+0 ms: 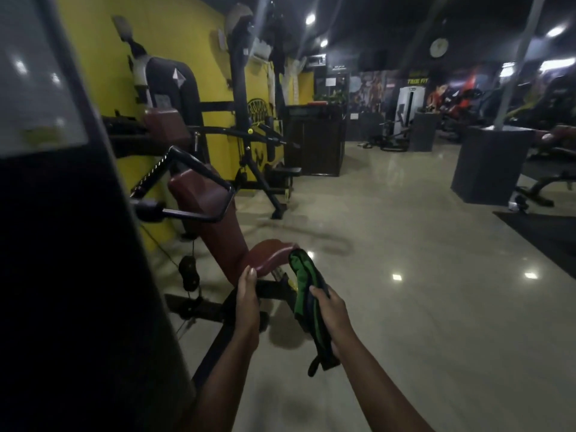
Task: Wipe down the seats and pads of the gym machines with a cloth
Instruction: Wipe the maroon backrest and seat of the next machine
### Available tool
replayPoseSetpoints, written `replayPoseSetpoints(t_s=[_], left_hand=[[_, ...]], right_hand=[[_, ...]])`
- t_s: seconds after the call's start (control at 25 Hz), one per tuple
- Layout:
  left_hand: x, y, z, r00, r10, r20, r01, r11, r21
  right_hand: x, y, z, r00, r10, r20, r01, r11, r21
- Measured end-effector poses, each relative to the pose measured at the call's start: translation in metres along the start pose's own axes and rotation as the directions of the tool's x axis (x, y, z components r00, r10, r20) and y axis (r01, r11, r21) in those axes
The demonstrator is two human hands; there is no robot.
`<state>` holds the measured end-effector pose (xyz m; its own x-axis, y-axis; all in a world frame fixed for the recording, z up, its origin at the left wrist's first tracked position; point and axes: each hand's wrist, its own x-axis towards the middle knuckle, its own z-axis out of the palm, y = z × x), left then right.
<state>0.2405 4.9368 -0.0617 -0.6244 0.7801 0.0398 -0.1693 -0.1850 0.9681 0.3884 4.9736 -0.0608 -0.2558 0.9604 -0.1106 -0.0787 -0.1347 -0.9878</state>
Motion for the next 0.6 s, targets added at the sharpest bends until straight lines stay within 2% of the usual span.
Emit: replayPoseSetpoints(t_s=[0.2,0.32,0.48,0.6], left_hand=[[0.139,-0.007,0.045,0.999,-0.002,-0.038,0.003,0.999,0.036],[0.218,-0.022,0.064,0.993,0.003,-0.122,0.002,0.999,0.042],[0.328,-0.04,0.082,0.969,0.067,-0.239,-0.058,0.997,0.044],[0.414,-0.042,0.082,0.933,0.114,-0.342,-0.078,0.99,0.117]], right_hand=[[0.159,-0.025,0.031,1.0,0.012,0.025,-0.011,1.0,-0.015],[0.247,-0.019,0.05,0.998,0.032,0.047,-0.029,0.997,-0.072],[0.365,-0.025,0.085,0.996,-0.046,0.076,0.058,0.986,-0.157],[0.44,-0.042,0.115,0.976,-0.02,0.215,0.054,0.986,-0.155]])
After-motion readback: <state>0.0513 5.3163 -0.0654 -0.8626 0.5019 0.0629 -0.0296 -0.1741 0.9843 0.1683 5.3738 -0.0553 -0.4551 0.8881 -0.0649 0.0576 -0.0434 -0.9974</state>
